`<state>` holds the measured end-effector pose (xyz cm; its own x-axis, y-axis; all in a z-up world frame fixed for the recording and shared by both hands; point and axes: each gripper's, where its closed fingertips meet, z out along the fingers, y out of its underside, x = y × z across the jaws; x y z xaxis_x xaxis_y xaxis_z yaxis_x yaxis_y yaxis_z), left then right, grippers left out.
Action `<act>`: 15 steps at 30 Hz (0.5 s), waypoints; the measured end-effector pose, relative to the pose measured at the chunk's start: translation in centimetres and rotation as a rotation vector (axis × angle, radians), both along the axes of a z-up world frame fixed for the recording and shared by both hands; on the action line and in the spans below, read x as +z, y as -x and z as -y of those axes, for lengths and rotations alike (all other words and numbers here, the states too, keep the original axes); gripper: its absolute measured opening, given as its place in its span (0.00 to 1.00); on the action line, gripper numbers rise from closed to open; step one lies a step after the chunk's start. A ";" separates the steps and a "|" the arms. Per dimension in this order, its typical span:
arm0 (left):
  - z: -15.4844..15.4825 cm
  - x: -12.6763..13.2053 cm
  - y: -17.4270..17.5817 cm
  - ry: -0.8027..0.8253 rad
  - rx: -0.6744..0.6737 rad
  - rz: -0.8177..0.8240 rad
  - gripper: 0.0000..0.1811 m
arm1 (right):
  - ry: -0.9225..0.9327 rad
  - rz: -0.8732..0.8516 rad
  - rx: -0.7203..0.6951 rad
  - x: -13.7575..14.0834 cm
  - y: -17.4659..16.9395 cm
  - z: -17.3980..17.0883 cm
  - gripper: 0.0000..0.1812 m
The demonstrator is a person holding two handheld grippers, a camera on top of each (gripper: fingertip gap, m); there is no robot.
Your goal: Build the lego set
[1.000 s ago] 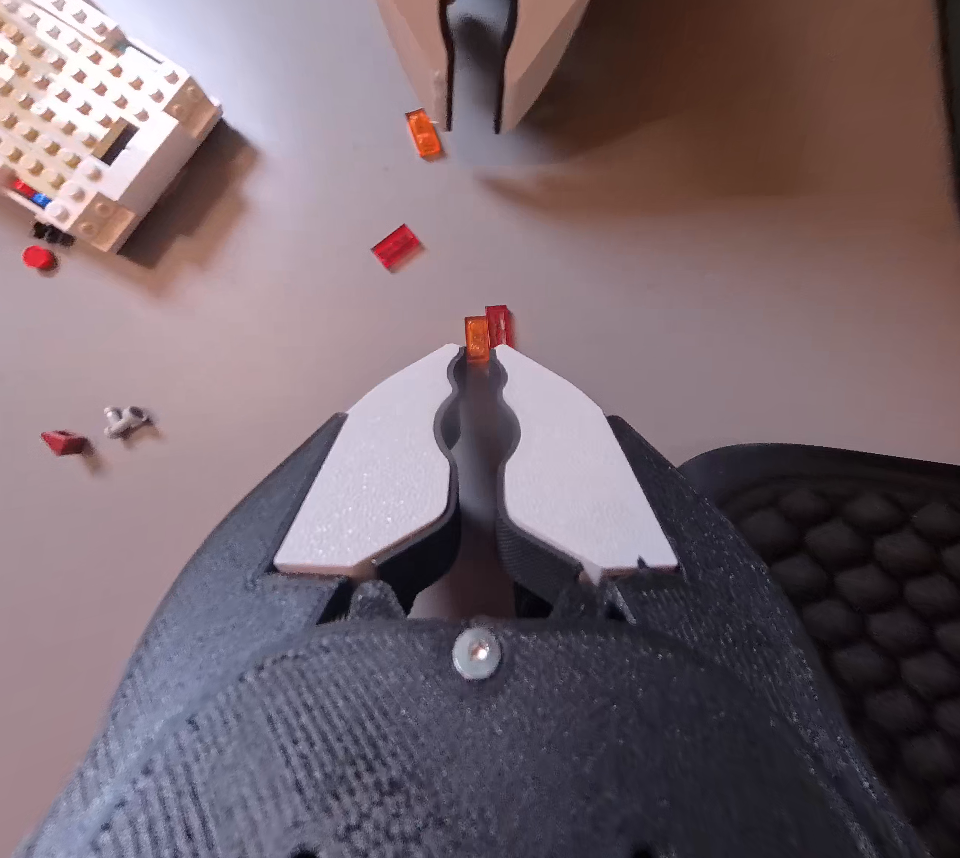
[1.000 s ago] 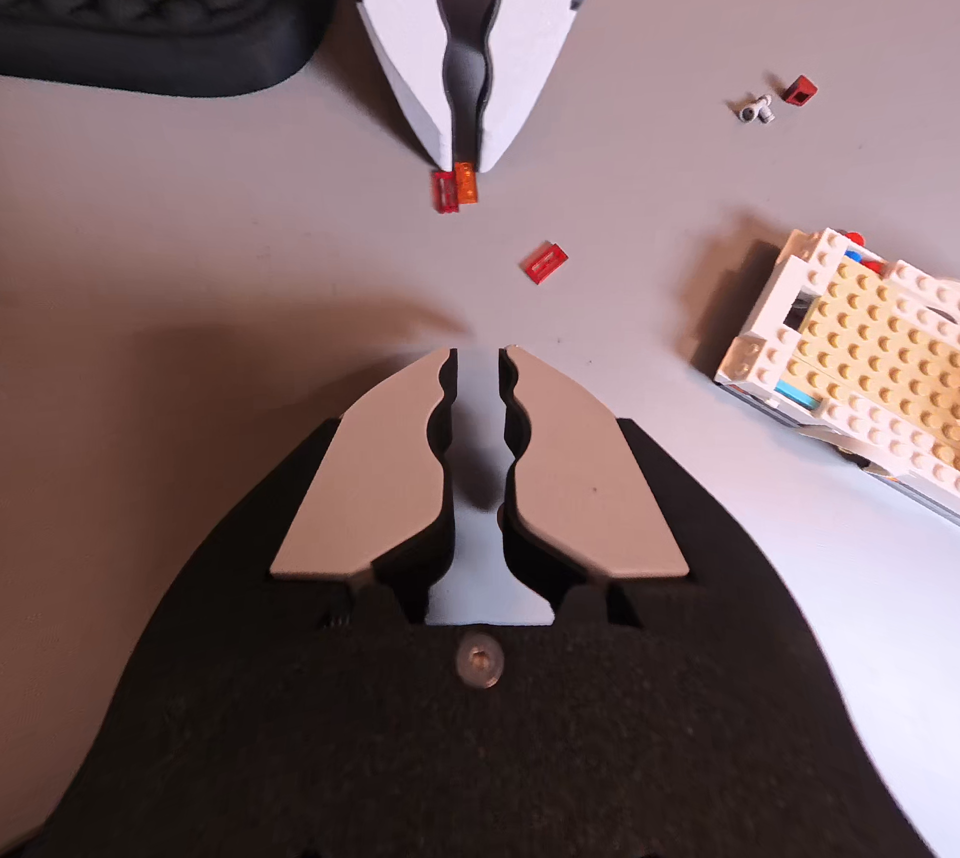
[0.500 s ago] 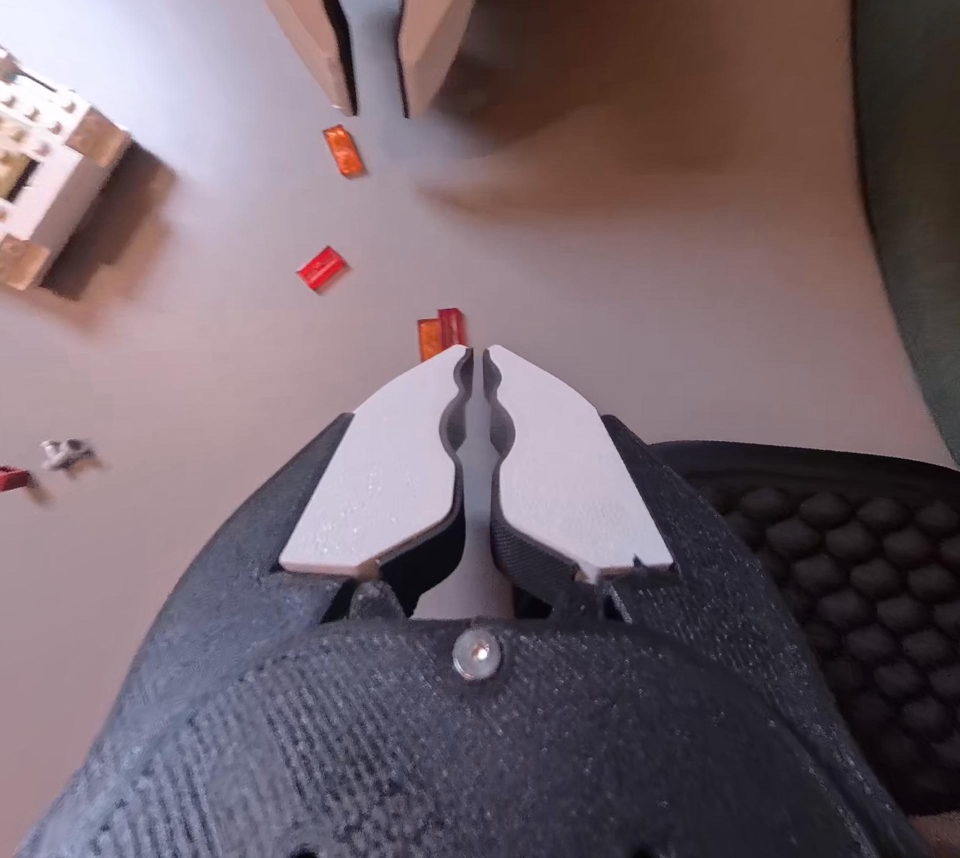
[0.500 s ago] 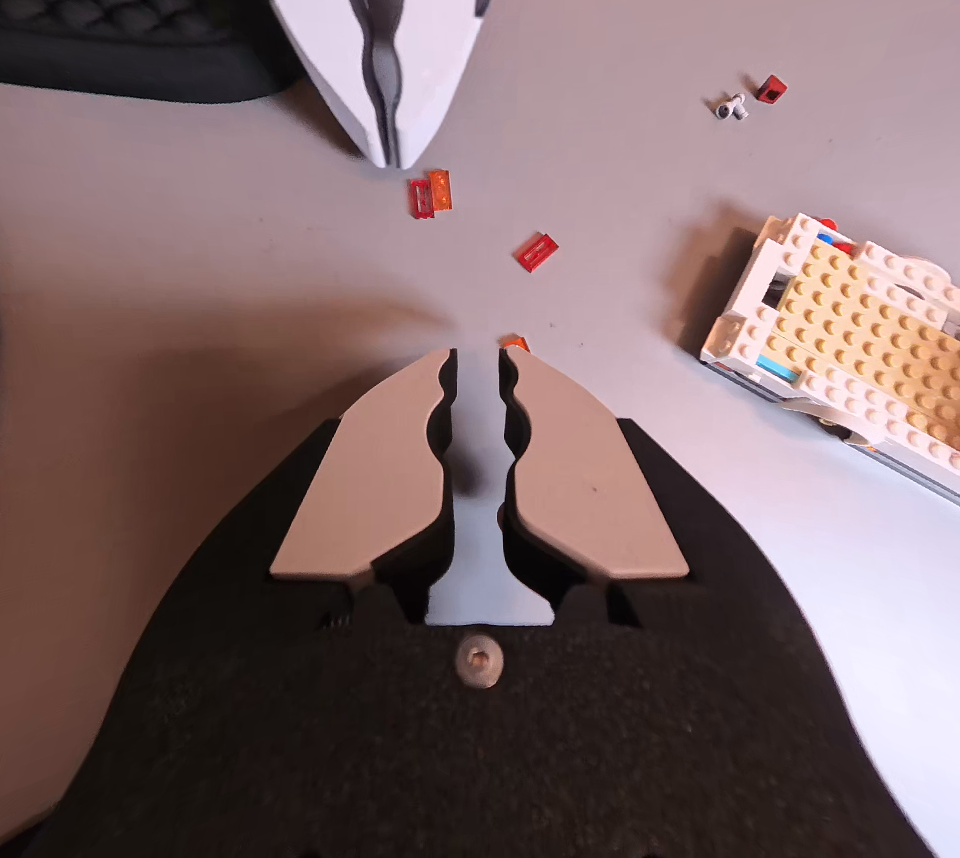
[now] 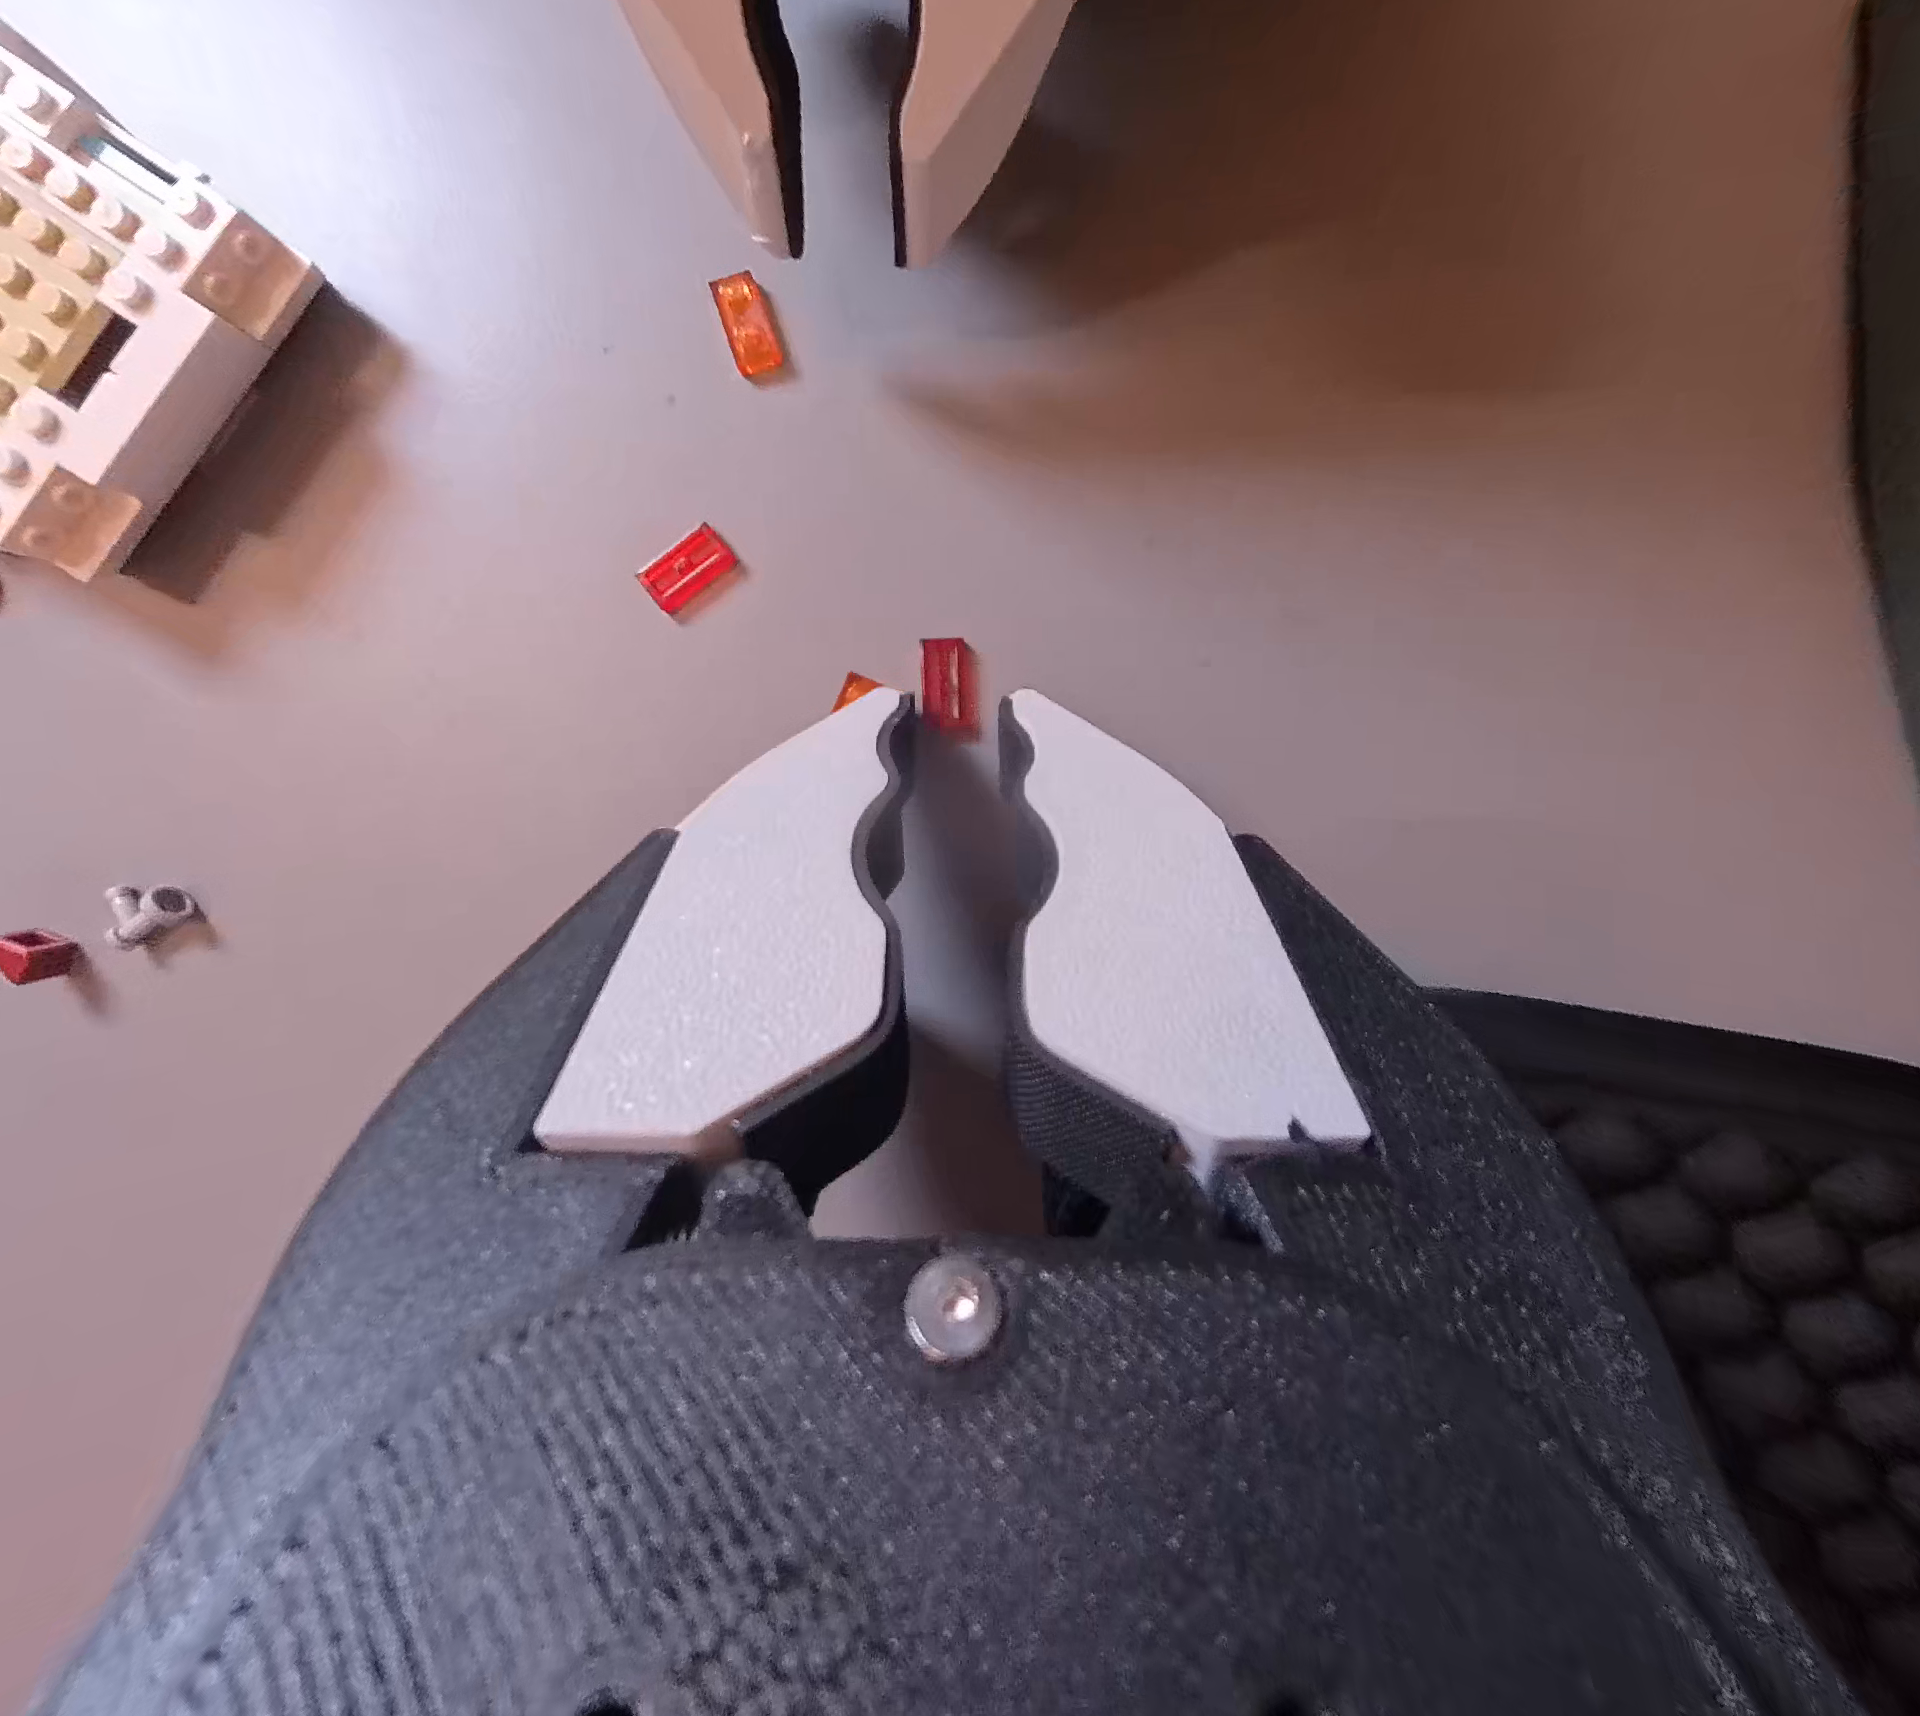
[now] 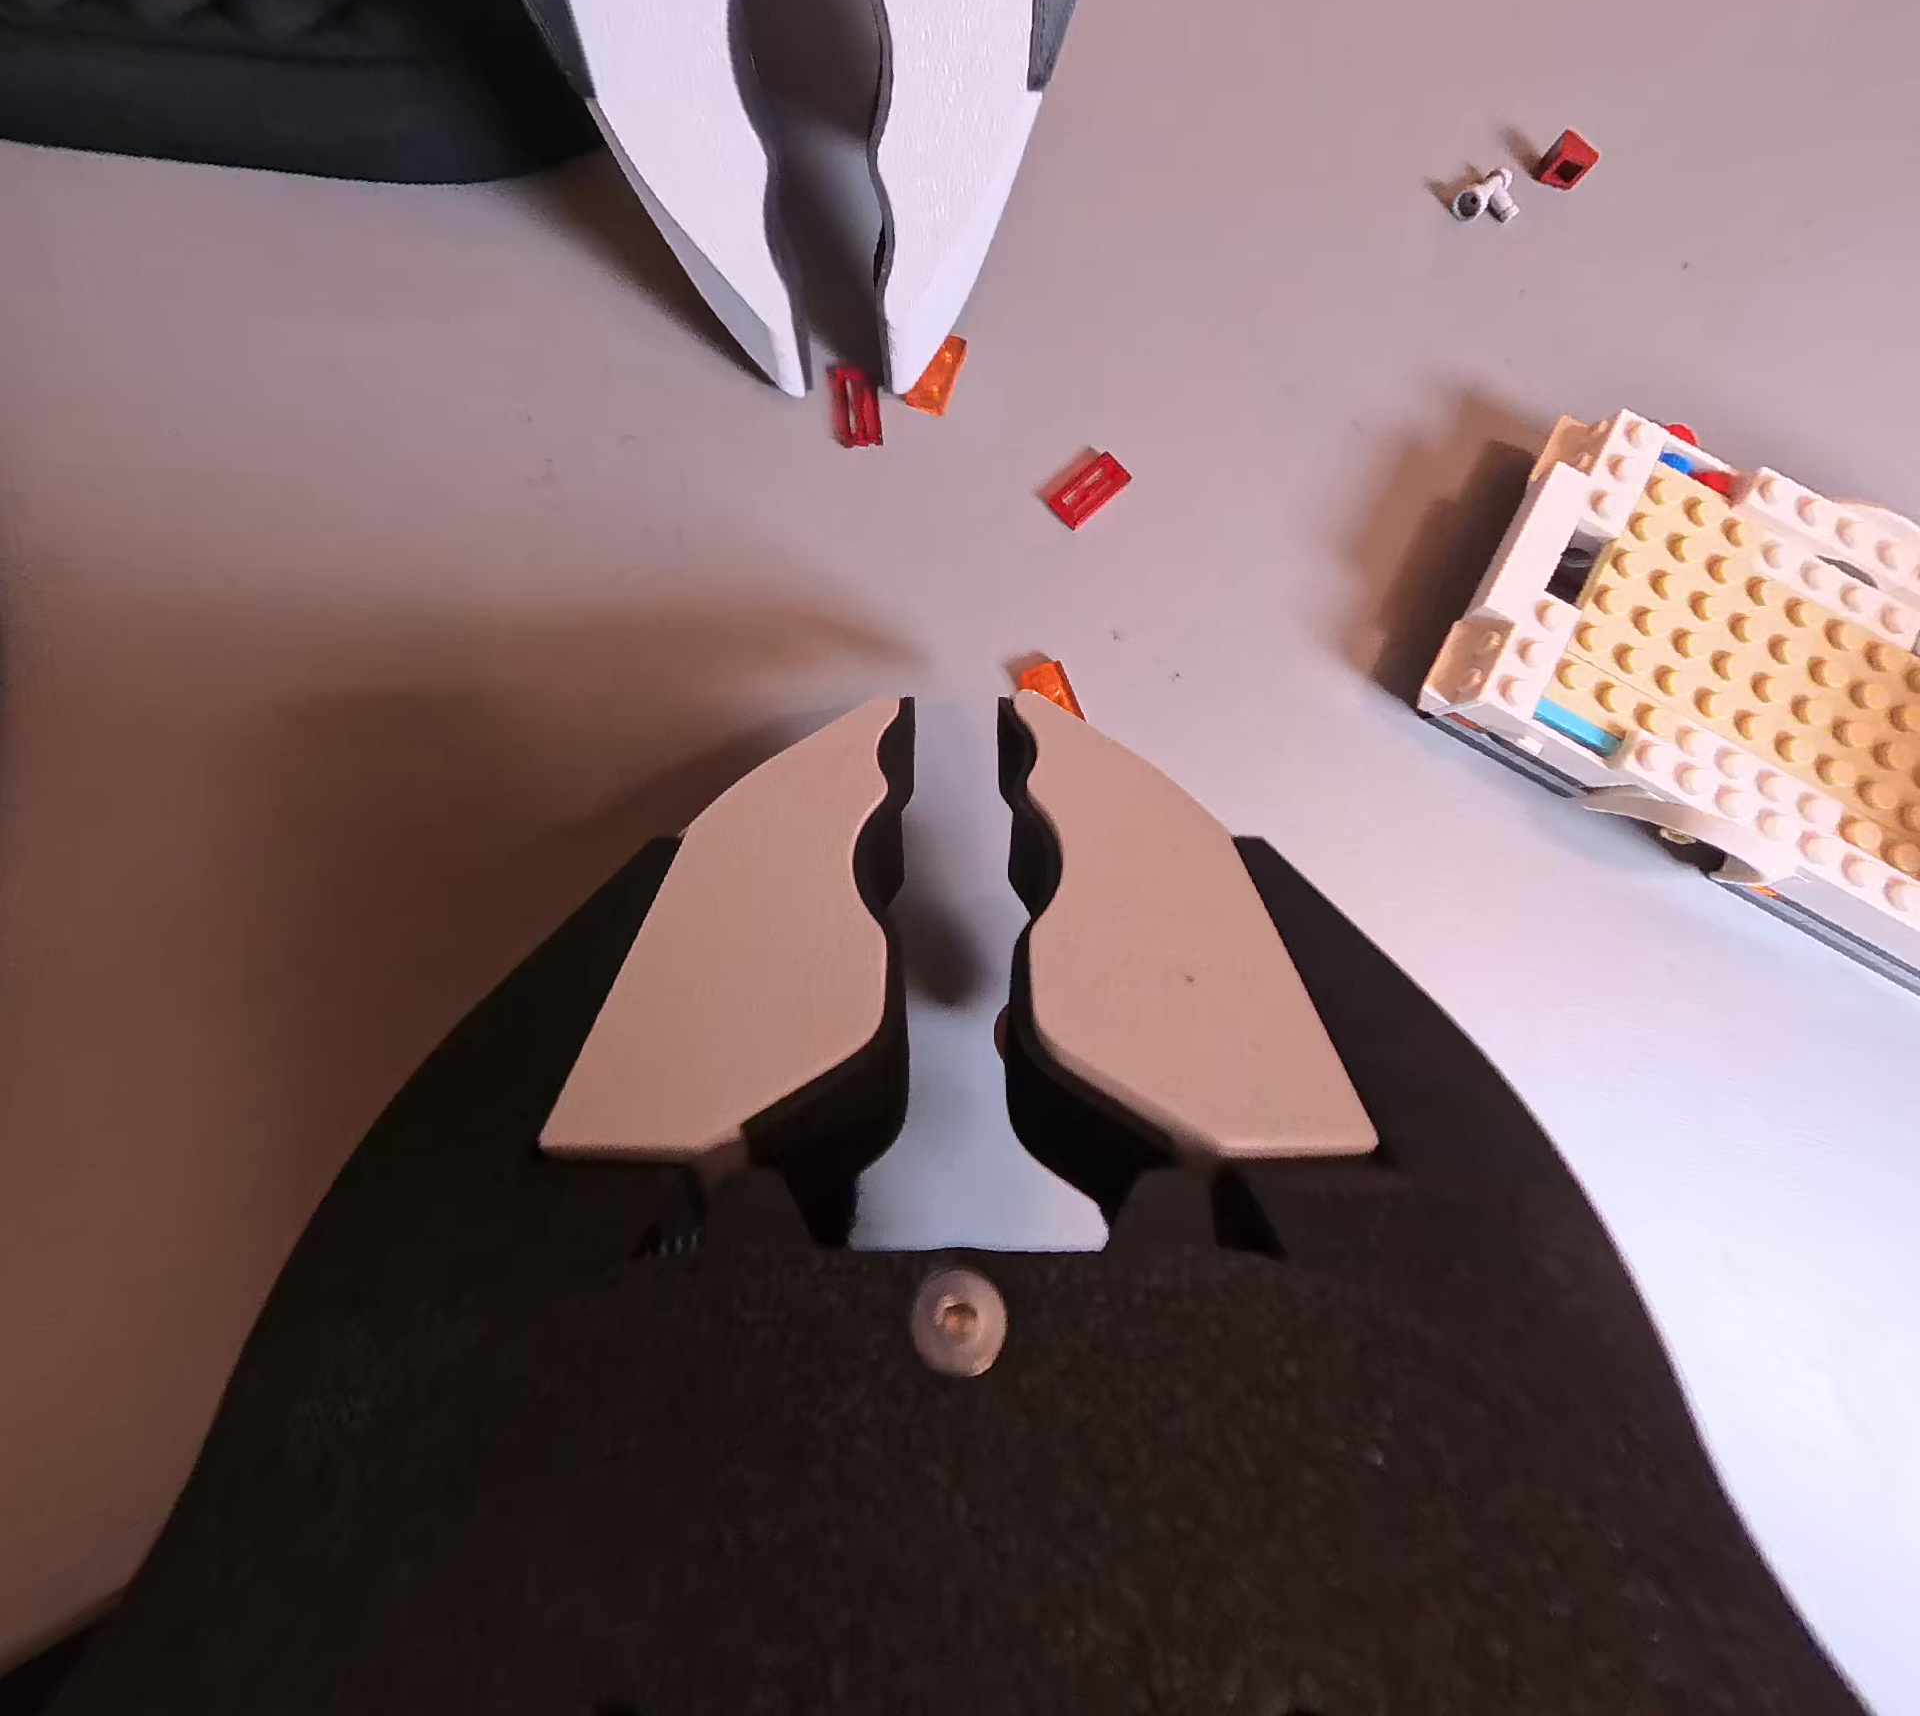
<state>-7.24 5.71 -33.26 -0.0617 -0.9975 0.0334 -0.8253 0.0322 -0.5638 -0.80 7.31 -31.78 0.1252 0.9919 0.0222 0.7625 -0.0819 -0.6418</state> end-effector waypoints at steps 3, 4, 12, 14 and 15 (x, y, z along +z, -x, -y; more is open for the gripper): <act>0.1 0.0 -0.3 -0.004 -0.003 0.006 0.04 | -0.003 -0.015 0.007 0.3 0.2 0.2 0.08; 0.1 0.0 -0.3 -0.016 -0.007 0.007 0.04 | -0.004 -0.025 0.013 0.4 0.4 0.3 0.08; 1.2 6.5 -2.3 0.155 -0.069 0.431 0.04 | -0.057 -0.240 0.099 3.5 3.1 1.9 0.09; 1.4 8.7 -2.3 0.293 -0.061 0.546 0.04 | -0.086 -0.332 0.117 5.2 3.7 2.2 0.09; 1.3 9.3 -2.3 0.333 -0.054 0.585 0.04 | -0.098 -0.371 0.124 6.0 3.9 2.4 0.09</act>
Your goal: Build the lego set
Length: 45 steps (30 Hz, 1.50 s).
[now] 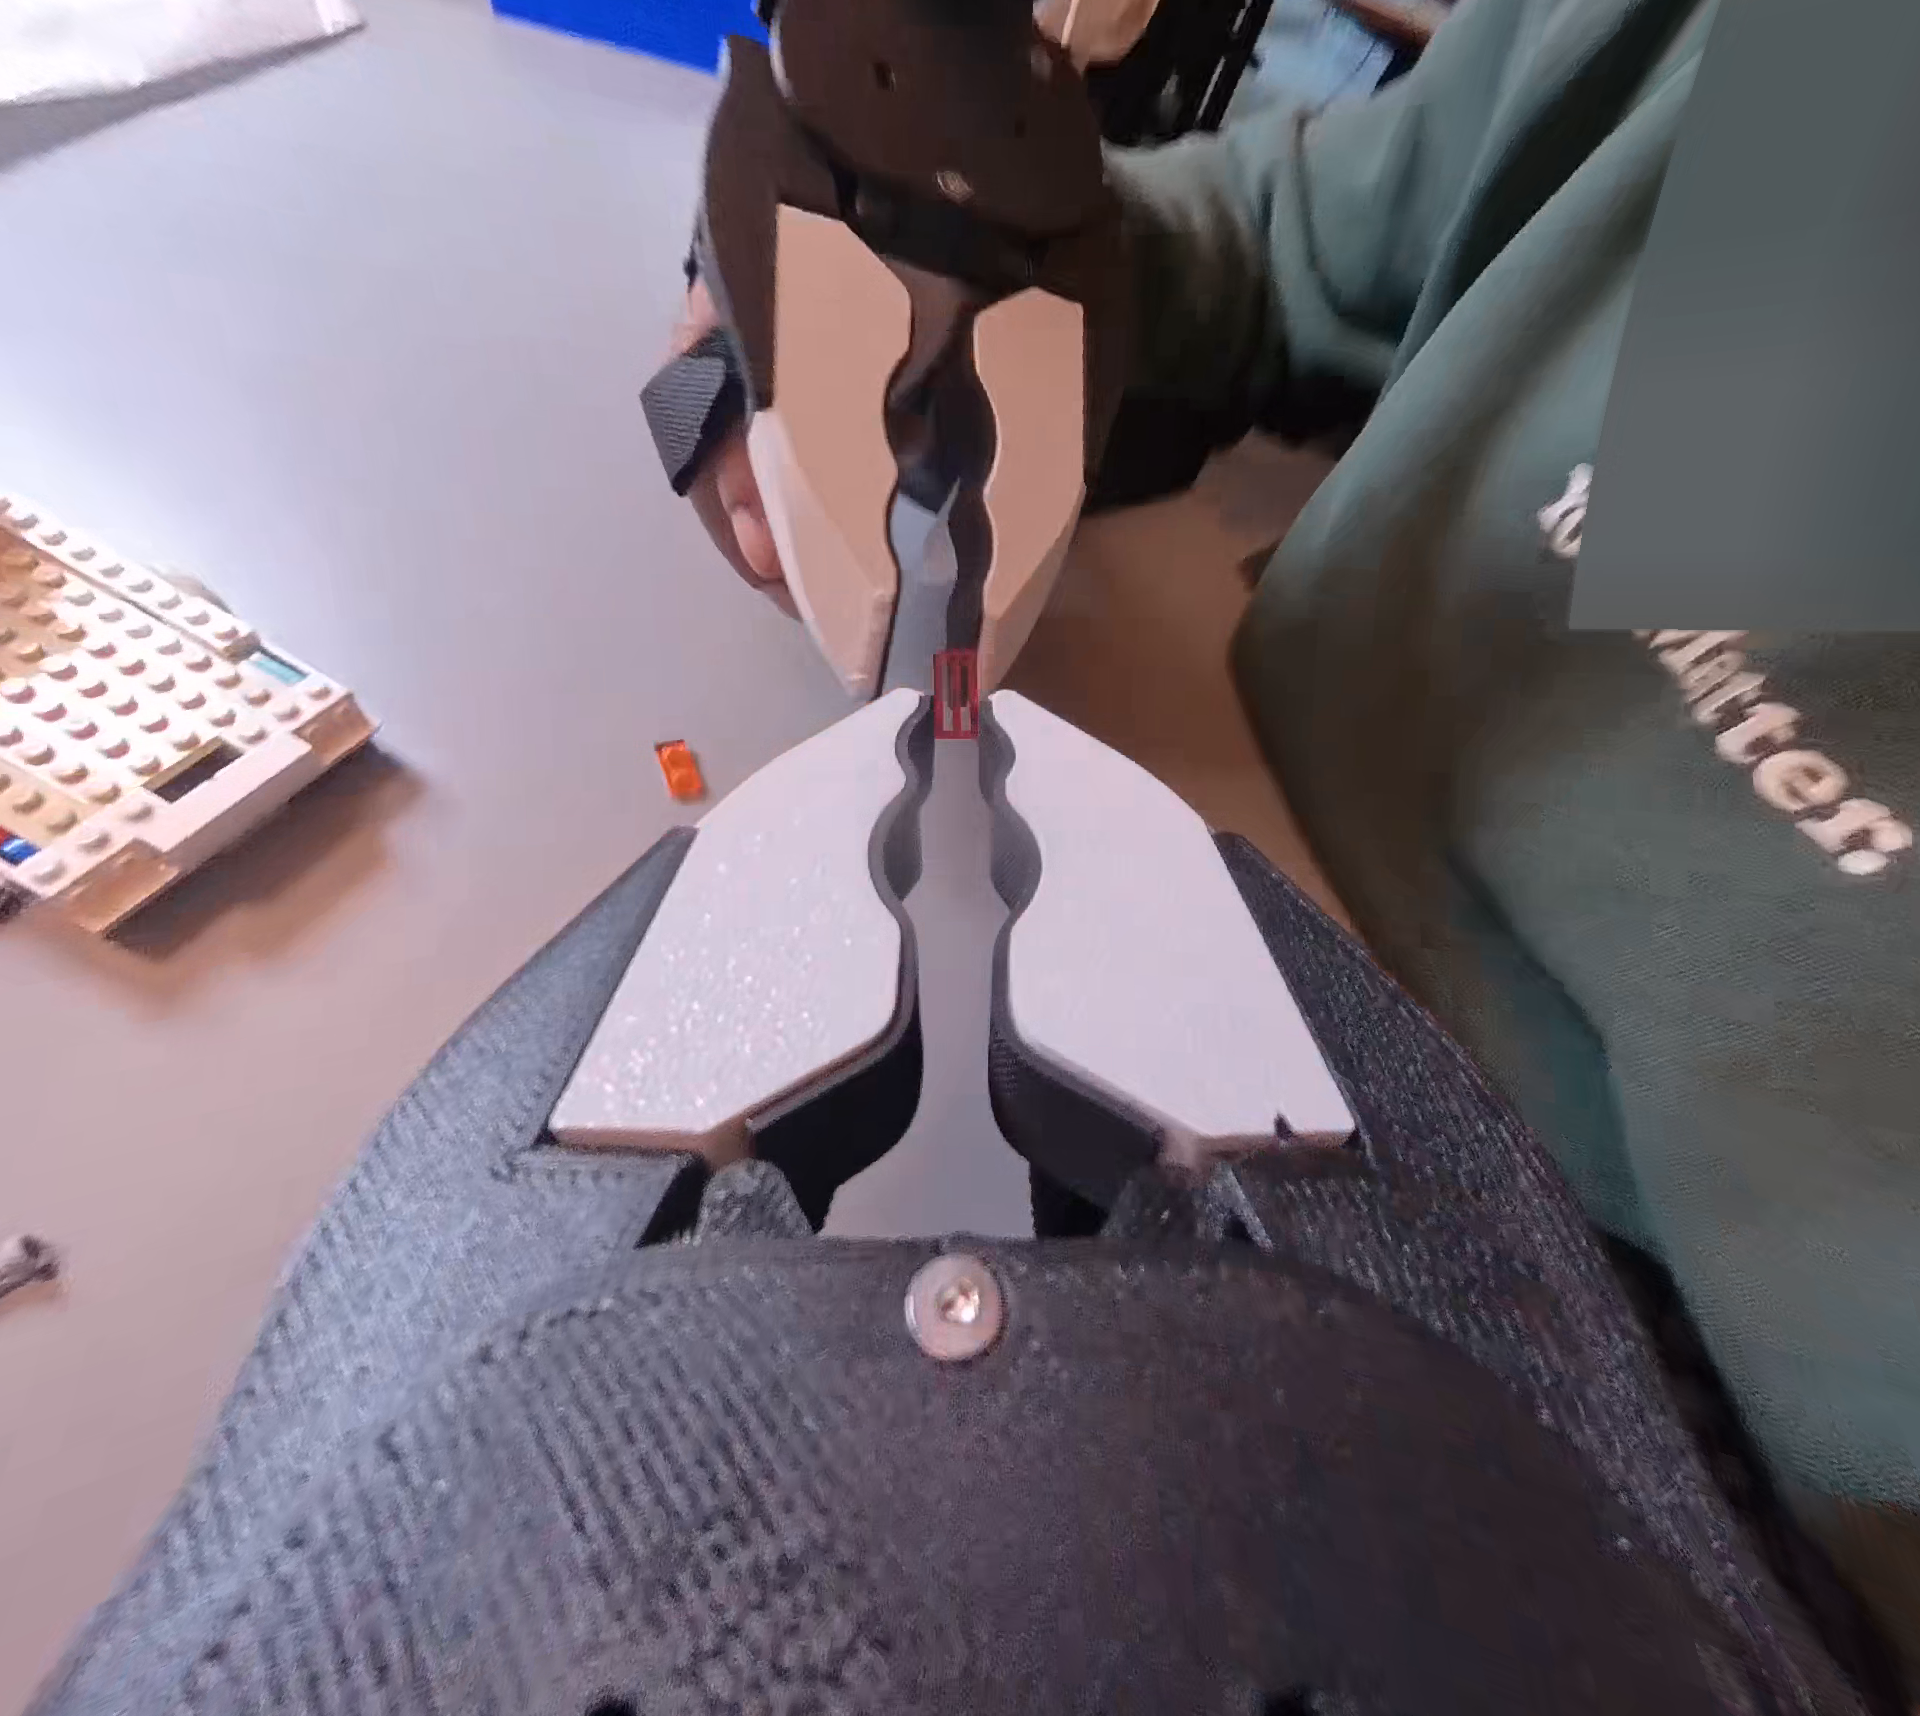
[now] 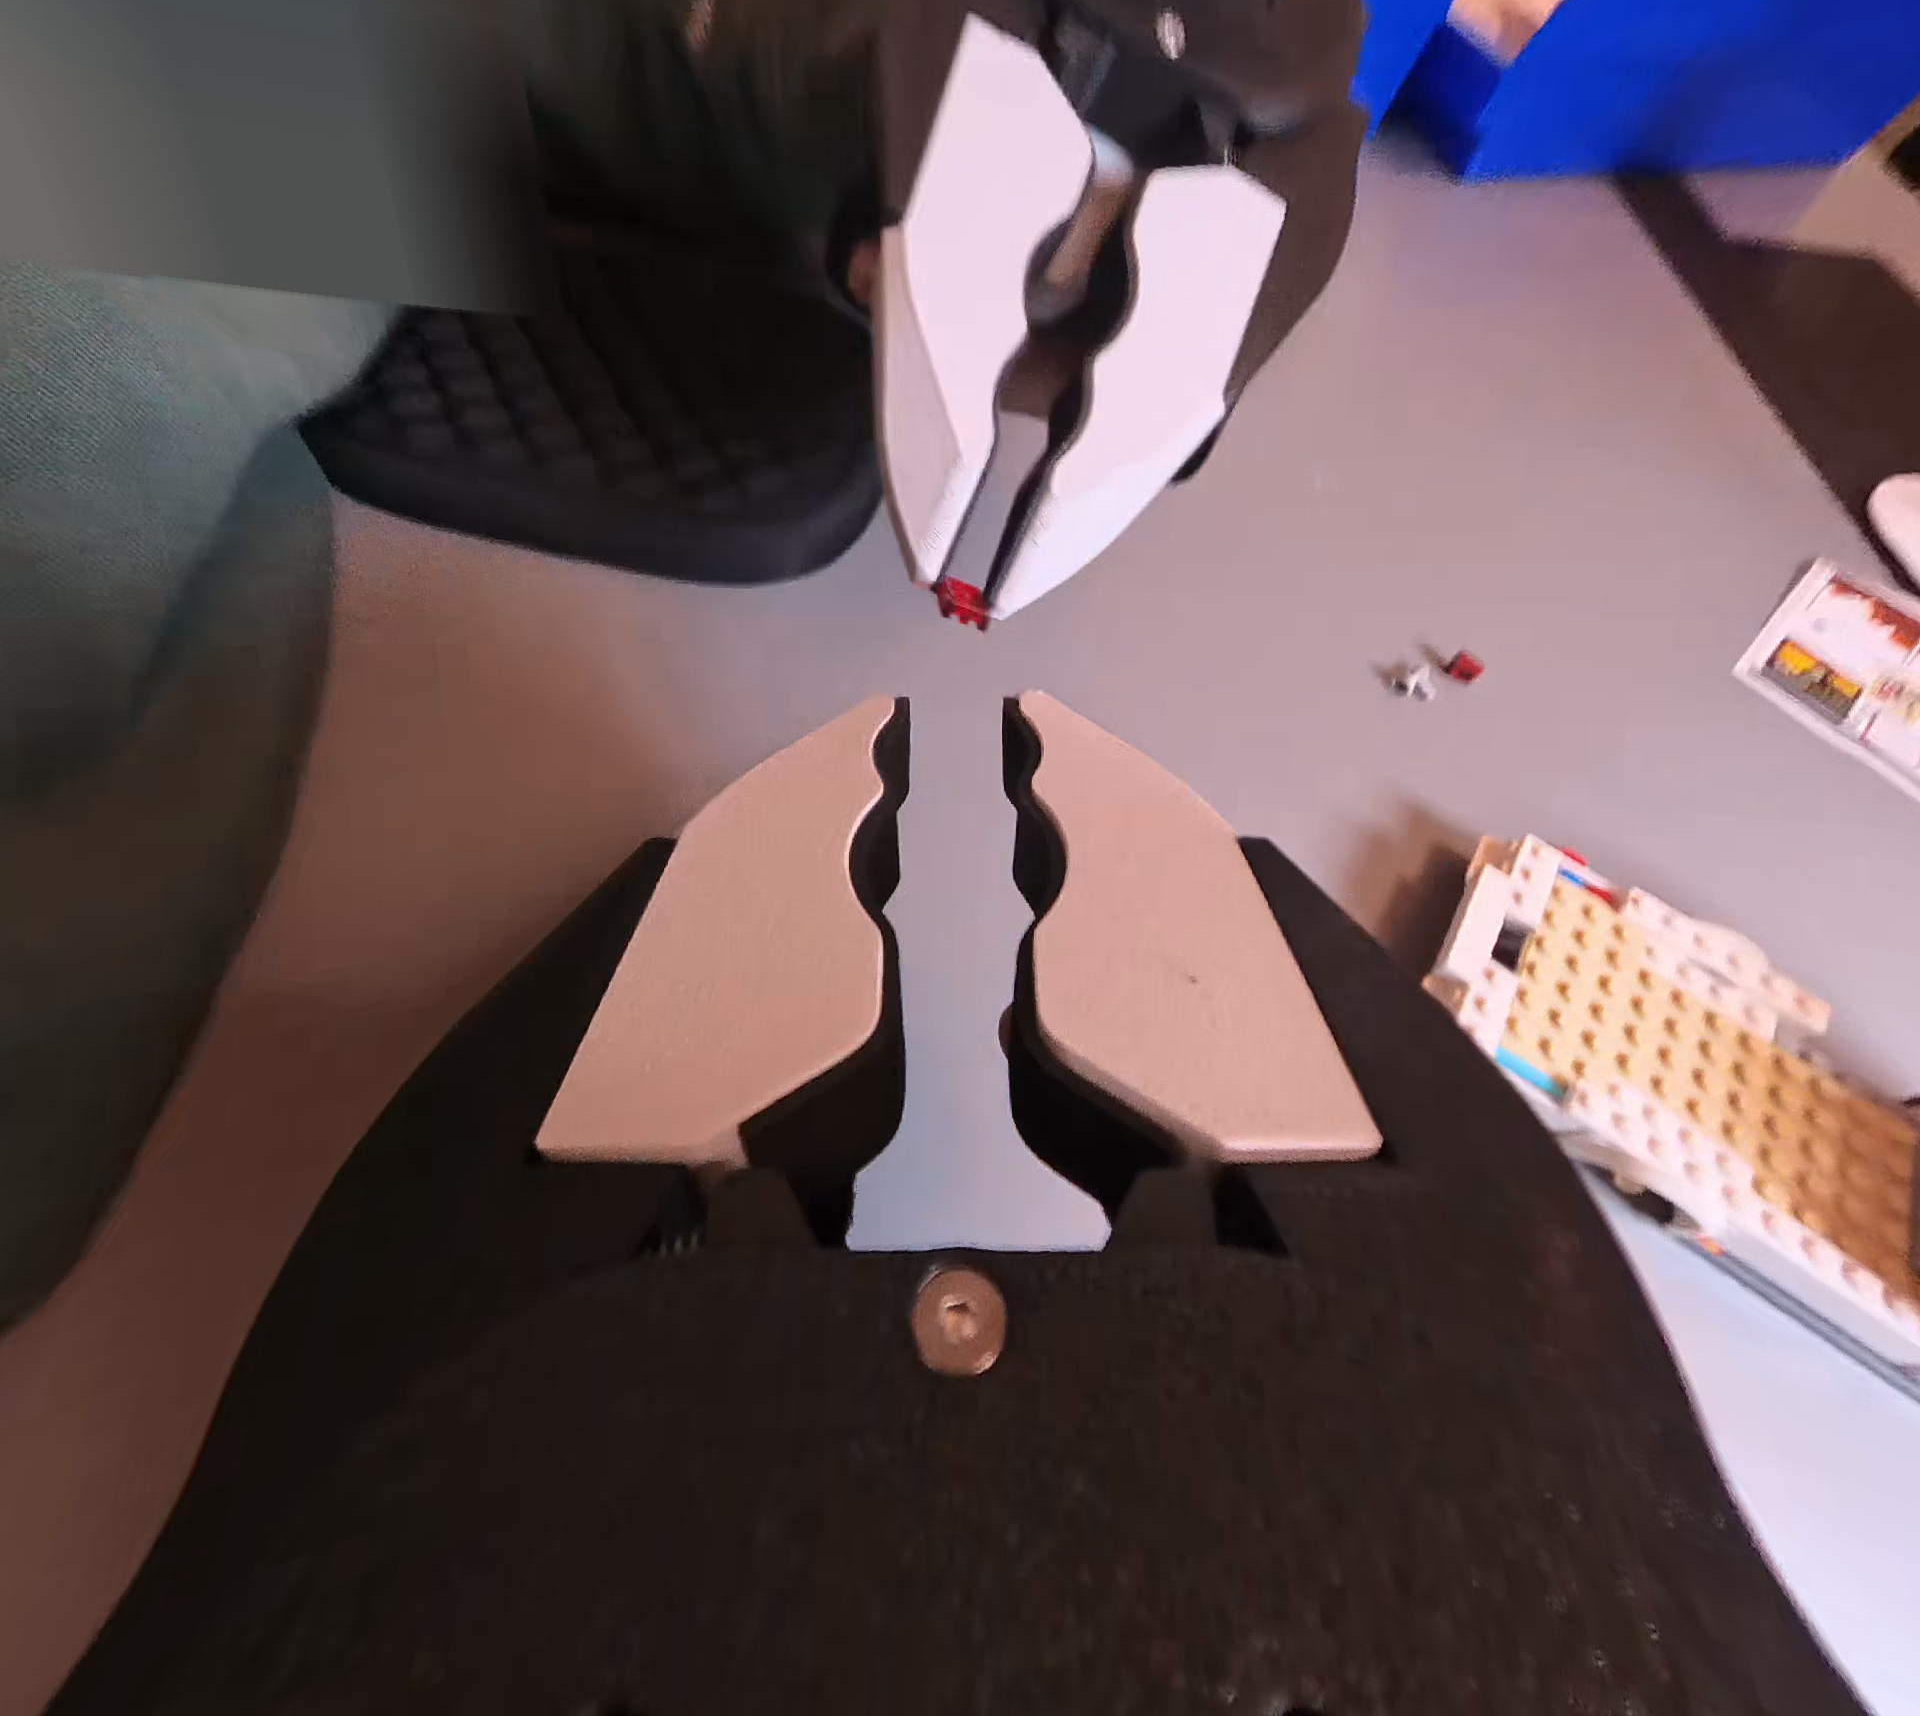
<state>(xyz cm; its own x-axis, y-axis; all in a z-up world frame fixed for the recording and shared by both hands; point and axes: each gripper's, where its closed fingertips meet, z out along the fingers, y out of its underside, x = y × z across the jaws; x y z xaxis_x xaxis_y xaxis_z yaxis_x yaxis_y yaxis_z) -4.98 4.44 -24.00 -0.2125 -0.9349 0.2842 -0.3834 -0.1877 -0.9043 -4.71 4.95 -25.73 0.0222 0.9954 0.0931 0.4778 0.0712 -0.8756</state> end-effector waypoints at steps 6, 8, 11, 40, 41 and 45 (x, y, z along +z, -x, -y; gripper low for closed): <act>-0.1 1.1 0.1 0.110 -0.012 0.083 0.04 | -0.017 -0.137 0.000 2.6 0.6 0.3 0.10; -0.1 1.1 0.1 0.109 -0.013 0.082 0.04 | -0.014 -0.146 -0.007 2.7 0.6 0.2 0.10; 0.1 1.0 0.0 0.106 -0.016 0.081 0.04 | -0.010 -0.146 -0.020 2.5 0.7 0.0 0.08; 0.8 0.2 -0.1 0.217 -0.042 -0.003 0.04 | -0.138 -0.150 0.021 2.2 0.8 0.5 0.07; 0.9 0.0 -0.1 0.229 -0.045 -0.016 0.04 | -0.152 -0.134 0.026 2.0 0.8 0.6 0.06; 1.1 -0.3 0.0 0.273 -0.059 -0.038 0.04 | -0.186 -0.093 0.055 1.2 0.9 1.0 0.04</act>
